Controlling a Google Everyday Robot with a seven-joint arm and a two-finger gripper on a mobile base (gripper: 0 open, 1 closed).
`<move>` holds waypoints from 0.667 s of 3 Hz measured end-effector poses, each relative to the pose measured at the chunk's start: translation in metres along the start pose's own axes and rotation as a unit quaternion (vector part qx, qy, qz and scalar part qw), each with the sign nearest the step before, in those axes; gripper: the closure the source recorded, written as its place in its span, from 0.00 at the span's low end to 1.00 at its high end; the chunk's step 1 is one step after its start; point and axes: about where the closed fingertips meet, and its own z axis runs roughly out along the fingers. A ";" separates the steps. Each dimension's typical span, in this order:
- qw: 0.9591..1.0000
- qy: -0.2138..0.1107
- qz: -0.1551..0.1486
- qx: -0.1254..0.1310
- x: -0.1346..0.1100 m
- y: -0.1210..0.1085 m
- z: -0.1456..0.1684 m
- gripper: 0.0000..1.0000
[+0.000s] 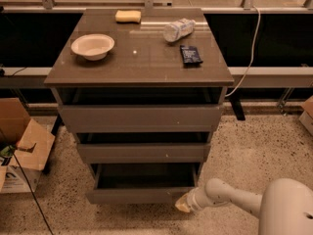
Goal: Close bottom drawer
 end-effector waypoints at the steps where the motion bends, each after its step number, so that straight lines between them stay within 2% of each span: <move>1: 0.996 -0.020 -0.036 0.073 -0.018 -0.029 -0.002 1.00; 2: 0.991 -0.036 -0.054 0.120 -0.029 -0.045 -0.008 1.00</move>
Offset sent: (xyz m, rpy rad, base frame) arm 0.0766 -0.0156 0.0266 -0.1022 -0.3779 -0.1009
